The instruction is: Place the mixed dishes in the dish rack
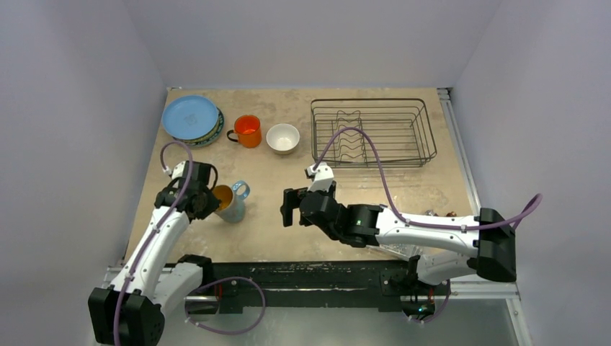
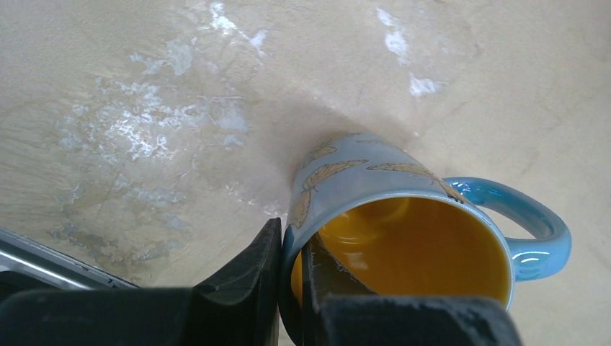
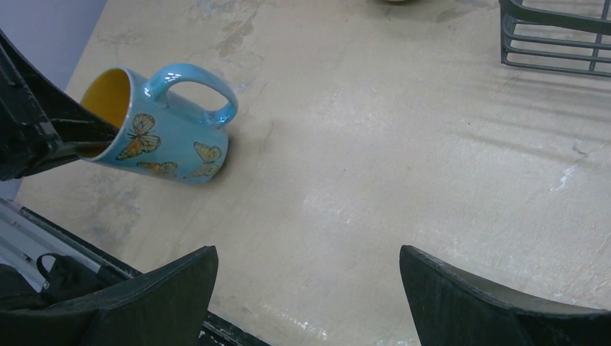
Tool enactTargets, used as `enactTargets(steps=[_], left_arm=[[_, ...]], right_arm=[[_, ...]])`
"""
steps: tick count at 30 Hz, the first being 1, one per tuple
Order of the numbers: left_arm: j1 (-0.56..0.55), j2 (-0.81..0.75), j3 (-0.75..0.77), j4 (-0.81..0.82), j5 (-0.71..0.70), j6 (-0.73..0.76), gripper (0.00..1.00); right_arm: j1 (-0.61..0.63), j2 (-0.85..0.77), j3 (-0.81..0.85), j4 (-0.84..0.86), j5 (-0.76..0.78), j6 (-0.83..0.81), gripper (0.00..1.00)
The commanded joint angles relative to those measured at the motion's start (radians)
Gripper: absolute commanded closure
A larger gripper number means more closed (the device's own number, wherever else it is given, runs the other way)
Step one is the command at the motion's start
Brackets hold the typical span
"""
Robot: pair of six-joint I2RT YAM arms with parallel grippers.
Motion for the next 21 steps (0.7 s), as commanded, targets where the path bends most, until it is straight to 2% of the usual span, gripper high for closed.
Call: enactTargets(steps=[1,5,9,13,15,17,21], left_arm=[[0.000,-0.081,0.180,0.126,0.127,0.134,1.00],[-0.001,-0.145,0.248,0.331,0.233,0.267,1.00],[-0.025,-0.108,0.342,0.524,0.322,0.400,1.00],[-0.104,-0.058,0.403,0.688,0.318,0.606,1.00],[-0.127,-0.054,0.370,0.797,0.364,0.665,1.00],[-0.136,-0.055,0.286,0.934,0.502,0.700,1.00],[-0.195,-0.045,0.137,1.124,0.624,0.777,1.00]], right_arm=[[-0.003,-0.043,0.017,-0.035,0.067,0.027,0.01],[-0.003,-0.086,0.007,-0.069,0.107,0.041,0.01],[-0.003,-0.140,-0.027,-0.071,0.140,0.070,0.01],[-0.005,-0.166,-0.050,-0.075,0.160,0.124,0.01],[-0.006,-0.166,-0.049,-0.083,0.158,0.145,0.01],[-0.009,-0.165,-0.043,-0.112,0.158,0.181,0.01],[-0.030,-0.180,-0.061,-0.131,0.123,0.215,0.01]])
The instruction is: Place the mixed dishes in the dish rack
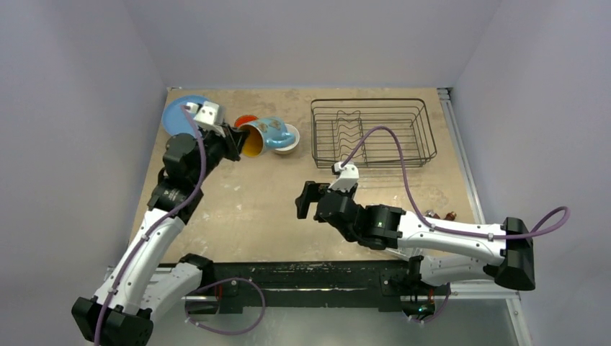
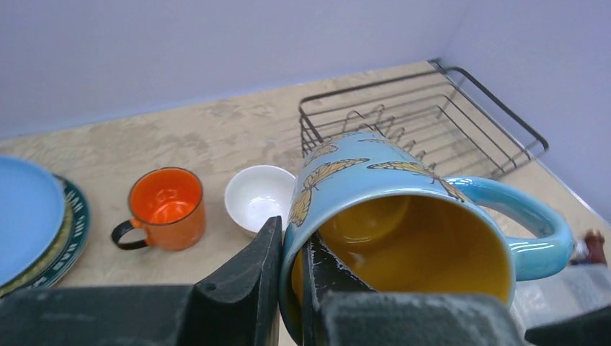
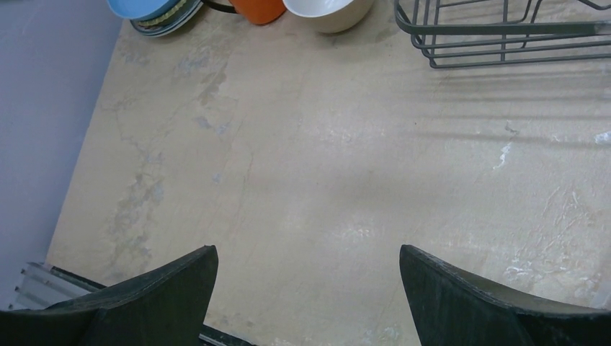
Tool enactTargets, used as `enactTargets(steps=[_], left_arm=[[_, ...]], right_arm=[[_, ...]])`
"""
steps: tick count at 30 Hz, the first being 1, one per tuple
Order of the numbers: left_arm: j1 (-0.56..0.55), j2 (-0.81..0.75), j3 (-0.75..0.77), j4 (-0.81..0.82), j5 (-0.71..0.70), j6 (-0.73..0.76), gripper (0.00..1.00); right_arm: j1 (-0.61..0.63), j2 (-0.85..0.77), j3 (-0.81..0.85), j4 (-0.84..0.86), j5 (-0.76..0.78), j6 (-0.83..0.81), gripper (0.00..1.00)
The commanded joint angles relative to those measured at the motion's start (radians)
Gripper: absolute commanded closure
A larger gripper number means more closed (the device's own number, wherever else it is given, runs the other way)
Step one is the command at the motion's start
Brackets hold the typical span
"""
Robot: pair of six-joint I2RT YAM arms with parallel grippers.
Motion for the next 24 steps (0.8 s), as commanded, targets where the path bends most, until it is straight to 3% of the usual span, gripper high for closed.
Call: enactTargets(steps=[1,4,9,11,16,22,24], left_arm=[[-0.065,0.000,-0.089,0.348,0.202,0.116,1.00],[-0.121,0.001,-0.084,0.321,0.243,0.177,1.00],[-0.196,-0.012,-0.104,0.273,0.182,0.280,1.00],[-0.217,-0.016,-0.104,0.258,0.171,0.310,1.00],[-0.234,-0.024,-0.112,0.260,0.170,0.319,1.00],[-0.250,-0.048,-0.144,0.305,0.200,0.286,1.00],[-0.255,-0.057,-0.147,0.312,0.205,0.275,1.00]], right_arm=[[-0.027,-0.036,-0.034,-0.005,-0.013,0.067,0.01],[-0.068,-0.100,-0.116,0.107,-0.134,0.061,0.01],[-0.238,-0.275,-0.358,0.533,-0.603,0.140,0.01],[-0.269,-0.312,-0.417,0.674,-0.716,0.189,0.01],[-0.300,-0.288,-0.408,0.888,-0.872,0.306,0.01],[-0.347,-0.137,-0.455,1.316,-0.905,0.515,0.01],[-0.368,-0.077,-0.458,1.390,-0.918,0.556,0.01]])
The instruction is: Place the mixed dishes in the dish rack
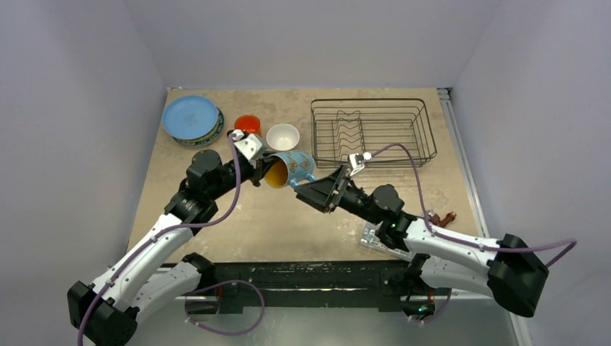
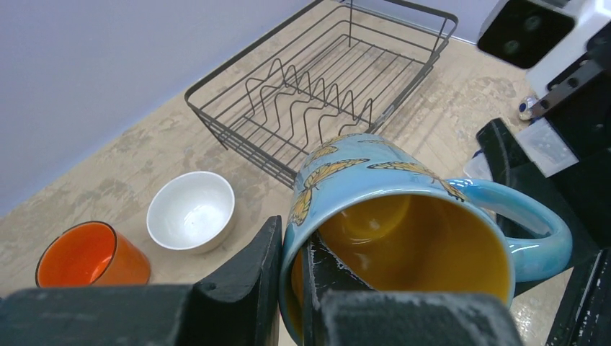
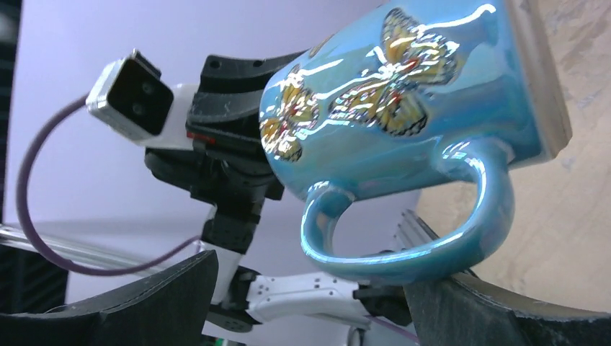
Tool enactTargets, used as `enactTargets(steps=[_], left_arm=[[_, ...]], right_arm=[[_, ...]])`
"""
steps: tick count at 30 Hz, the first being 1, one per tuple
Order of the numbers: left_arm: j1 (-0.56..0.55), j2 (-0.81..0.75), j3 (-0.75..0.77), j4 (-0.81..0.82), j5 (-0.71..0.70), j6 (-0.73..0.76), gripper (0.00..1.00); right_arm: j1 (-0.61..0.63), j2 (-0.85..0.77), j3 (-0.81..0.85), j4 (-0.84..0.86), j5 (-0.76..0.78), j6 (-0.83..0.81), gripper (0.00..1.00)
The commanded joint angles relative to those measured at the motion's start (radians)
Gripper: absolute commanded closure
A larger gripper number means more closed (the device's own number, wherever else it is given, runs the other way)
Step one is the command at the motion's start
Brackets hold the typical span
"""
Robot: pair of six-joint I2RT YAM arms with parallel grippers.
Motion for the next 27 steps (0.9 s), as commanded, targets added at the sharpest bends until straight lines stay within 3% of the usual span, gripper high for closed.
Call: enactTargets(steps=[1,3,7,15,18,23,27], left_arm=[[-0.016,-0.052,0.011,0.207,0.047,-0.027,1.00],[-0.021,-0.059,-0.001,0.213,0.052,-0.025,1.00],[-0.026,-0.046,0.006,0.224,0.085,-0.037,1.00],[-0.030,-0.034,0.005,0.261,0.150,-0.062,1.00],[-0.032,-0.034,-0.004,0.268,0.180,-0.076,1.00],[-0.040,-0.019,0.009,0.251,0.202,-0.061,1.00],[-0.049,-0.010,0.010,0.234,0.199,-0.027,1.00]], right_arm=[[-0.044,0.106,-0.022,0.393,-0.070,0.169,0.02],[-0.056,0.152,-0.039,0.487,-0.075,0.222,0.04],[-0.085,0.235,-0.066,0.653,-0.115,0.293,0.23],[-0.116,0.347,-0.116,0.854,-0.140,0.413,0.35],[-0.116,0.399,-0.092,0.883,-0.163,0.475,0.53],[-0.116,0.526,-0.062,1.073,-0.185,0.587,0.55],[-0.110,0.622,-0.030,1.150,-0.209,0.662,0.82]])
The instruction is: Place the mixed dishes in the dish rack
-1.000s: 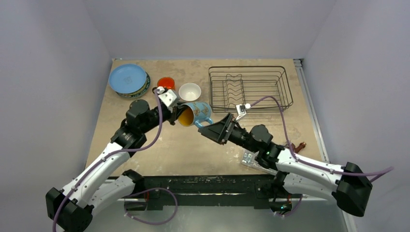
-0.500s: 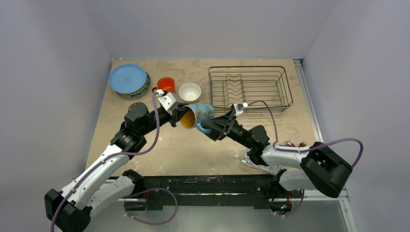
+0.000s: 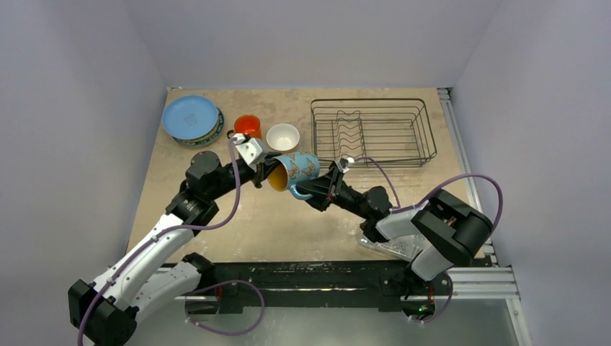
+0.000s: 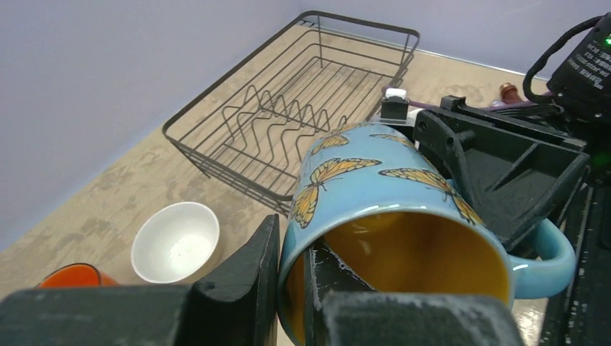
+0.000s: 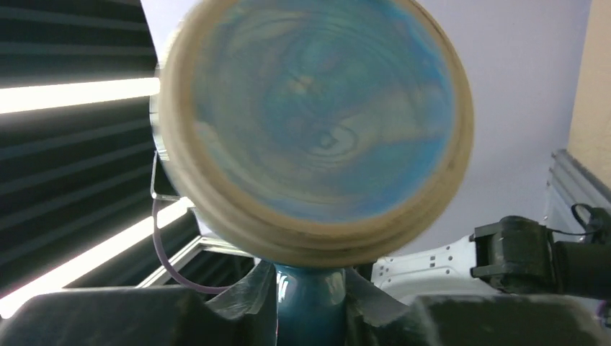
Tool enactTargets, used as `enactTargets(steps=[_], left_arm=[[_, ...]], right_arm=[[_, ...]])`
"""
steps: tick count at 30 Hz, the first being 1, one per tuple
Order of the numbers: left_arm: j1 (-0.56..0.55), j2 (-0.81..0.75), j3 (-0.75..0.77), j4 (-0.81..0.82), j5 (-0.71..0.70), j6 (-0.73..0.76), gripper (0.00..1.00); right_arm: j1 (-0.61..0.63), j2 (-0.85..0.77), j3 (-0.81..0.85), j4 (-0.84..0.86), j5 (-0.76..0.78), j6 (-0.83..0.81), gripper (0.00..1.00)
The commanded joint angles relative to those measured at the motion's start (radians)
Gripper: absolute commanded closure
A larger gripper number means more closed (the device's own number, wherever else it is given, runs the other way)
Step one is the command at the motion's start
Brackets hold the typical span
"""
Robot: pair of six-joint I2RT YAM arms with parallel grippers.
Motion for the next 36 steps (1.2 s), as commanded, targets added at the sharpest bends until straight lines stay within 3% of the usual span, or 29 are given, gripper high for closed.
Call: enactTargets(steps=[1,5,8,14,18,21,23,25,27,29,31,36], left_arm=[[-0.035,0.002,0.043,0.130,0.103,-0.021,1.00],[-0.035,0.002,0.045,0.130,0.119,-0.031,1.00],[-0.037,0.005,0.046,0.126,0.026,-0.039,0.97],[-0.037,-0.020,0.035,0.124,-0.180,-0.072,0.14],[-0.037,-0.050,0.040,0.097,-0.300,-0.064,0.01],[-0.036,-0.080,0.034,0.081,-0.413,-0.056,0.00],[-0.036,-0.082,0.048,0.055,-0.508,-0.021,0.00],[-0.037,-0.070,0.091,-0.018,-0.587,-0.022,0.01],[-0.037,-0.049,0.135,-0.094,-0.629,-0.023,0.04],[-0.037,-0.035,0.152,-0.118,-0.651,-0.020,0.05],[-0.036,-0.026,0.159,-0.120,-0.654,-0.023,0.06],[-0.036,-0.029,0.166,-0.152,-0.627,-0.036,0.08]], right_arm=[[0.005,0.094,0.068,0.290,-0.021,0.091,0.98],[0.007,0.079,0.041,0.289,0.011,0.059,1.00],[0.003,0.019,0.000,0.277,0.057,-0.003,1.00],[-0.016,-0.075,-0.078,0.190,0.137,-0.072,1.00],[-0.088,-0.149,-0.147,0.148,0.149,-0.115,1.00],[-0.152,-0.317,-0.149,-0.099,0.120,-0.202,1.00],[-0.187,-0.472,-0.120,-0.356,0.121,-0.314,1.00],[-0.201,-0.641,-0.018,-0.814,0.174,-0.499,1.00],[-0.202,-0.749,0.159,-1.294,0.352,-0.699,1.00],[-0.202,-0.757,0.392,-1.669,0.549,-0.804,1.00],[-0.205,-0.709,0.554,-1.912,0.754,-0.860,1.00],[-0.205,-0.516,0.864,-2.216,1.098,-0.921,1.00]])
